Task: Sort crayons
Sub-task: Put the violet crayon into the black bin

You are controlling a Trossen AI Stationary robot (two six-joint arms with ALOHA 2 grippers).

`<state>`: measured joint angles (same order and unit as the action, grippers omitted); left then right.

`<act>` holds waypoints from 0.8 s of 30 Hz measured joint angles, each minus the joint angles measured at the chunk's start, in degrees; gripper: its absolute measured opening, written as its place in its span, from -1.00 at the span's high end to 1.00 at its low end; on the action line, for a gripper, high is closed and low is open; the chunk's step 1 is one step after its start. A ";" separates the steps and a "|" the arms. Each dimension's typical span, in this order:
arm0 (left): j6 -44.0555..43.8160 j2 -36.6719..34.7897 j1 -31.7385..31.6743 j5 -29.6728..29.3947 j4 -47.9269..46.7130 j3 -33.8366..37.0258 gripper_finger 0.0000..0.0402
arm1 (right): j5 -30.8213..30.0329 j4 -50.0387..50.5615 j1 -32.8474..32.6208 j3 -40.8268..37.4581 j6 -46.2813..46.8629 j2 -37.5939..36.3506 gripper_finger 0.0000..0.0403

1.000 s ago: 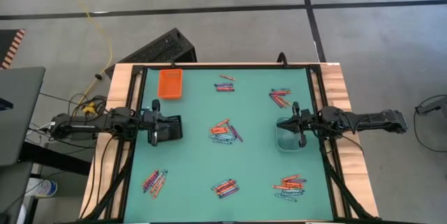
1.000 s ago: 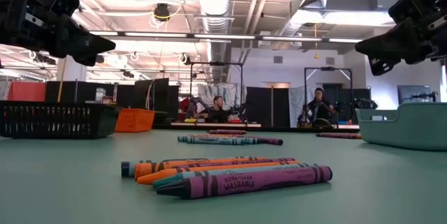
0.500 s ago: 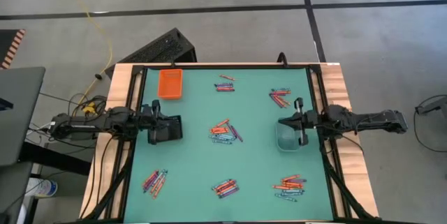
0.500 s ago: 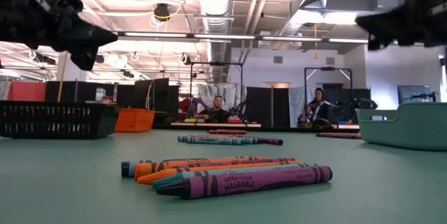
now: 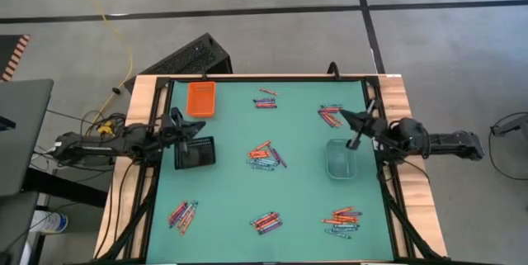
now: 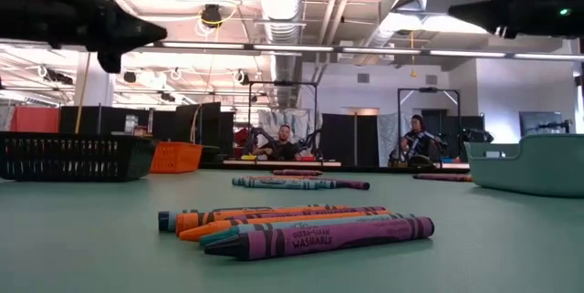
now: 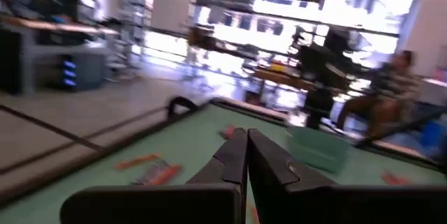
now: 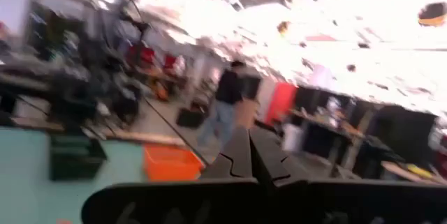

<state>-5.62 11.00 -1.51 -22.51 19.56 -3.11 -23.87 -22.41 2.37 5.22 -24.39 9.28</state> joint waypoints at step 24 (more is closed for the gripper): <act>11.58 47.78 -16.89 11.87 0.45 -22.76 1.00 | 14.24 36.21 25.38 36.24 12.40 57.52 0.60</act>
<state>5.96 58.78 -18.39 -10.63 20.01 -25.87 -9.63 13.80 27.75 41.46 -11.99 66.80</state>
